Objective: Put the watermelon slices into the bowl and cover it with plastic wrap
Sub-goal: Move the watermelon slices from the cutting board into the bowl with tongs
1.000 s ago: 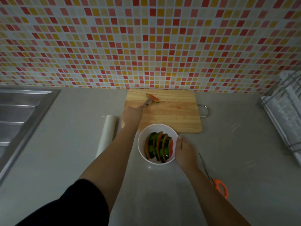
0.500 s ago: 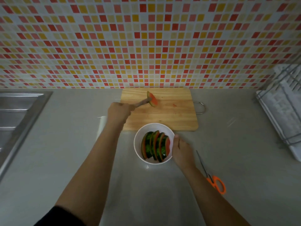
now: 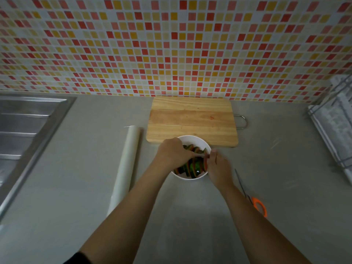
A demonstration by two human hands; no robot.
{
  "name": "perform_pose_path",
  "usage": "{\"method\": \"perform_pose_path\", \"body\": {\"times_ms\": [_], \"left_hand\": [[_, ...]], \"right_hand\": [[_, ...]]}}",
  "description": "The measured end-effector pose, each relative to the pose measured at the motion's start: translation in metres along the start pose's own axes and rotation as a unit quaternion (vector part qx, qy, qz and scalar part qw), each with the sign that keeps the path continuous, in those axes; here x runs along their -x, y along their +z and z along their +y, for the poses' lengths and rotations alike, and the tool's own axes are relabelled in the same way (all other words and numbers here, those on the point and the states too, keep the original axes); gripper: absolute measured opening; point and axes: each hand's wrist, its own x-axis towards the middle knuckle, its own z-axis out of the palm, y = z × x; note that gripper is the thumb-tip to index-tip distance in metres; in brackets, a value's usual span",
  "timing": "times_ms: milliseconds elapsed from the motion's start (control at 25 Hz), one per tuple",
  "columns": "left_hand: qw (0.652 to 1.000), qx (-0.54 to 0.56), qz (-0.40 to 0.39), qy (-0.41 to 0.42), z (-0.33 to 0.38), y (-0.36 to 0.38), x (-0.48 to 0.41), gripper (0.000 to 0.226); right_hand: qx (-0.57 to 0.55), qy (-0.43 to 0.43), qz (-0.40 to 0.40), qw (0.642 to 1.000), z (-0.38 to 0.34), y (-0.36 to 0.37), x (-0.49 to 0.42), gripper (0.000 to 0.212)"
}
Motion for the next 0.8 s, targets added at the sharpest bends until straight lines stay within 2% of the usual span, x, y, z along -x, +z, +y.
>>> {"method": "perform_pose_path", "body": {"times_ms": [120,240,320,480,600,800], "left_hand": [[0.998,0.032,0.056,0.000,-0.027,-0.030,0.001,0.039],[0.985,0.083,0.148,-0.033,-0.046,-0.061,-0.022,0.045],[0.973,0.130,0.179,-0.070,-0.050,-0.058,-0.054,0.046],[0.966,0.106,0.217,-0.086,-0.047,-0.019,-0.103,0.034],[0.958,0.097,0.247,-0.104,-0.043,0.002,-0.118,0.033],[0.958,0.042,0.254,-0.129,-0.042,0.022,-0.139,0.033]], "right_hand": [[0.023,-0.011,0.000,1.000,0.001,0.000,-0.001,0.041],[-0.004,0.004,0.018,1.000,0.002,0.002,-0.001,0.049],[-0.005,0.013,0.012,1.000,0.003,0.002,-0.002,0.051],[-0.003,0.017,0.008,1.000,0.005,0.002,-0.003,0.047],[0.004,0.011,0.013,1.000,0.006,0.002,-0.002,0.047],[0.026,0.008,0.009,1.000,0.008,0.002,-0.004,0.046]]}}
